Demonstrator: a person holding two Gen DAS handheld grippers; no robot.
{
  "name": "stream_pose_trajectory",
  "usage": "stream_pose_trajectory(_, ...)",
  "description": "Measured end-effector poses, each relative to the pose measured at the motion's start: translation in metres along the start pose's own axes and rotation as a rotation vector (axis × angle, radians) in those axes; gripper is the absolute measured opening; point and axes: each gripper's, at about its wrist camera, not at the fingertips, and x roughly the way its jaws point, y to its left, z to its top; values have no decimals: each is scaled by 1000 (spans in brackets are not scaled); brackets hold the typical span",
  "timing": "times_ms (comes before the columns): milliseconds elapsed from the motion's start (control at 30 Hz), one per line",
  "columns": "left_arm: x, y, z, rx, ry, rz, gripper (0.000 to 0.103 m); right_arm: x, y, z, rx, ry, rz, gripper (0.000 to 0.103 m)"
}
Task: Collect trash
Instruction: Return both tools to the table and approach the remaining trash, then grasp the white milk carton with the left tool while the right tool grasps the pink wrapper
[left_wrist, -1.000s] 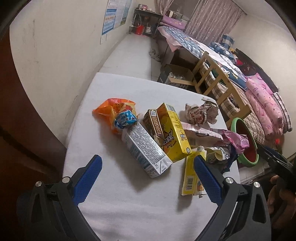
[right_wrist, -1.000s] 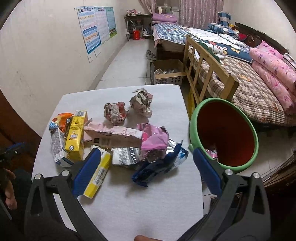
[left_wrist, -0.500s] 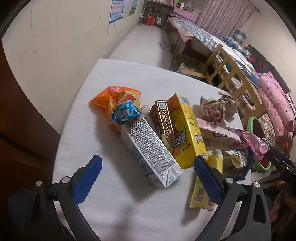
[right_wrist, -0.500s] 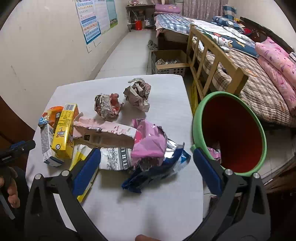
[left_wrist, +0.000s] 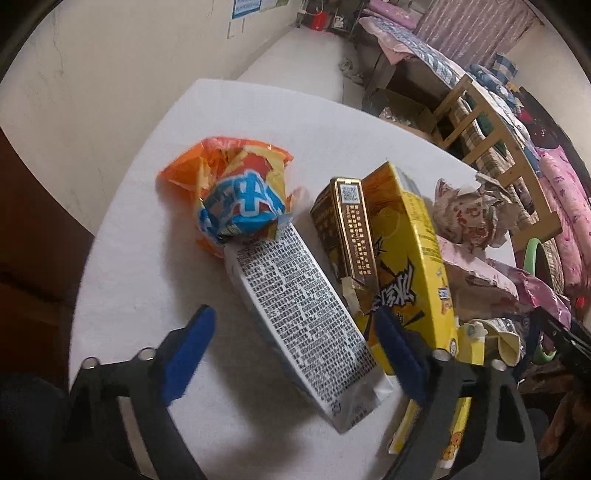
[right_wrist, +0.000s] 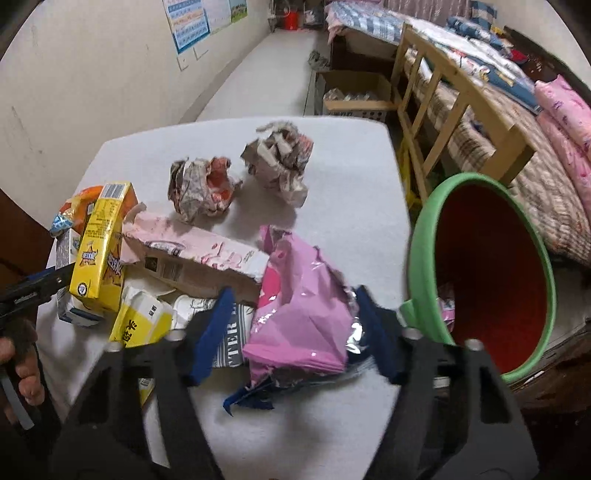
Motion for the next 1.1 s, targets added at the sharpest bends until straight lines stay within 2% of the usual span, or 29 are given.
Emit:
stream_pose_trajectory(33, 3, 0, 0, -4, 7, -3, 73, 2, 0, -1, -1, 7, 3, 46)
stream_pose_trajectory(100, 6, 2, -1, -10, 13, -15, 73, 5, 4, -3, -16, 14, 0, 43)
stream_pose_trajectory(167, 5, 3, -3, -13, 8, -27, 67, 4, 6, -5, -29, 11, -9, 39)
stream_pose_trajectory(200, 5, 4, -3, -15, 7, -34, 61, 3, 6, -5, -30, 9, -8, 38)
stream_pose_trajectory(267, 4, 5, -5, -21, 9, -41, 58, 1, 8, -6, -35, 5, -6, 37)
stream_pose_trajectory(333, 3, 6, -6, -20, 9, -52, 48, 0, 9, -7, -36, 6, -3, 37)
stream_pose_trajectory(433, -3, 9, -10, -25, 7, -62, 40, -5, 10, -7, -42, -4, -2, 36)
stream_pose_trajectory(667, -19, 14, -18, -4, 5, -72, 38, -20, 12, -7, -36, -33, 0, 32)
stream_pose_trajectory(1100, -70, 19, -31, 54, -66, -63, 37, -66, 15, -8, -22, -130, 16, 31)
